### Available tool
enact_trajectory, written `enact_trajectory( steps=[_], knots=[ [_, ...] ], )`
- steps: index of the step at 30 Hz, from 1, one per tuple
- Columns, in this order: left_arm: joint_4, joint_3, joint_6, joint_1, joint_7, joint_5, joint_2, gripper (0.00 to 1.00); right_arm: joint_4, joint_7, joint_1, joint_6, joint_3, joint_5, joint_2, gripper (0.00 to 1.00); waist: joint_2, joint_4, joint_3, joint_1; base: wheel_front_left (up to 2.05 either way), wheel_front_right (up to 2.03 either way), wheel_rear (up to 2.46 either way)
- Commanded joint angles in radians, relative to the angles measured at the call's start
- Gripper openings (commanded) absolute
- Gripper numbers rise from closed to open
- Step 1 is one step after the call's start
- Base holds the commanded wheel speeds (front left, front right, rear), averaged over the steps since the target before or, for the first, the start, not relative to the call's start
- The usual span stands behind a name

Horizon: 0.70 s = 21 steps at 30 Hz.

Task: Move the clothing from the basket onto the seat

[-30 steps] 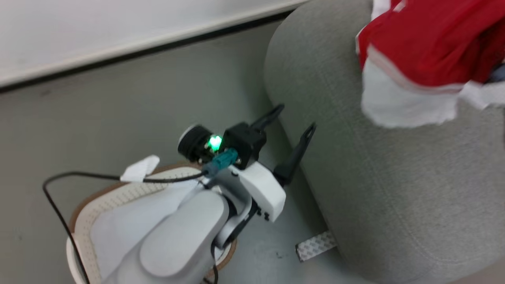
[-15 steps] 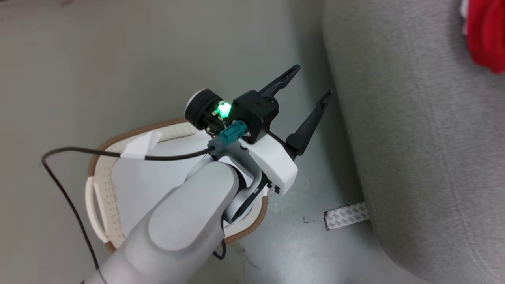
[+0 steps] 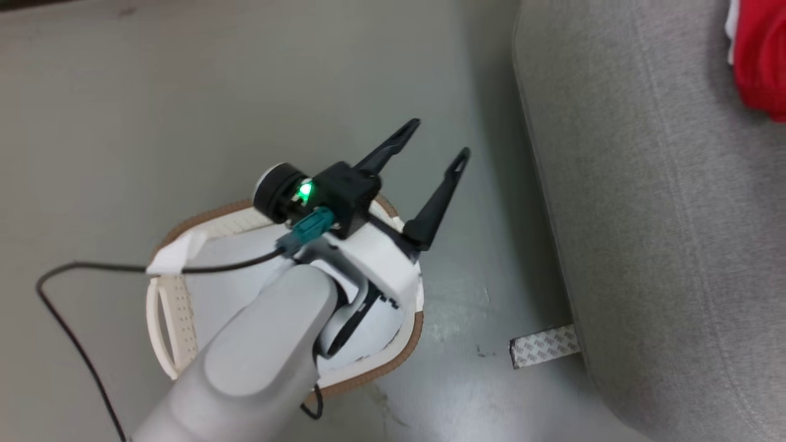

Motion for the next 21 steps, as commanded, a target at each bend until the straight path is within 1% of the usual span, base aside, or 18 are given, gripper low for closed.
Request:
enact_trajectory(
  steps=[1,6,11,18,21],
  knots=[
    [0.005,0.005,0.004,0.021,-0.015,-0.008,0.011,1.0,-0.03,-0.003,0.04,-0.003,0.013,0.02,0.02,1.0,0.0,-0.006,-0.027,-0.0001,0.0,0.0,0.0],
    [0.017,0.023,0.01,0.083,-0.055,-0.036,0.03,1.0,-0.199,-0.003,0.203,-0.002,0.113,0.074,0.081,1.0,0.0,-0.012,-0.116,-0.0001,0.0,0.0,0.0],
    [0.035,0.06,0.046,0.172,-0.084,-0.054,0.056,1.0,-0.342,-0.003,0.366,-0.003,0.208,0.08,0.119,1.0,0.0,-0.008,-0.221,-0.0001,0.0,0.0,0.0],
    [0.046,0.137,0.091,0.348,-0.103,-0.093,0.062,1.0,-0.467,-0.003,0.559,-0.002,0.293,0.114,0.152,1.0,0.0,0.042,-0.389,-0.0001,0.0,0.0,0.0],
    [0.018,0.195,0.106,0.446,-0.103,-0.08,0.056,1.0,-0.494,-0.002,0.64,-0.002,0.31,0.135,0.171,1.0,0.0,0.065,-0.461,-0.0001,0.0,0.0,0.0]
  ],
)
